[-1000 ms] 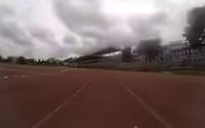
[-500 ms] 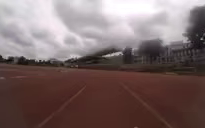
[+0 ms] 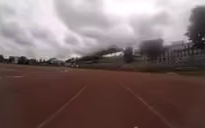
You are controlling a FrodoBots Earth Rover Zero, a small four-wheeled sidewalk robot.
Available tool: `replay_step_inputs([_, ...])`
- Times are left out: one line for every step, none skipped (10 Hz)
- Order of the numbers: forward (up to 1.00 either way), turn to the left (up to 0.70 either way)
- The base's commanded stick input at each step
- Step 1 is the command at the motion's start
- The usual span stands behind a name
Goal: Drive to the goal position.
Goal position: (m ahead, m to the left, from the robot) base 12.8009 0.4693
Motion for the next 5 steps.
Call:
replay_step_inputs([0.70, 0.00])
replay_step_inputs([0.70, 0.00])
replay_step_inputs([0.70, 0.00])
replay_step_inputs([0.70, 0.00])
replay_step_inputs([0.70, 0.00])
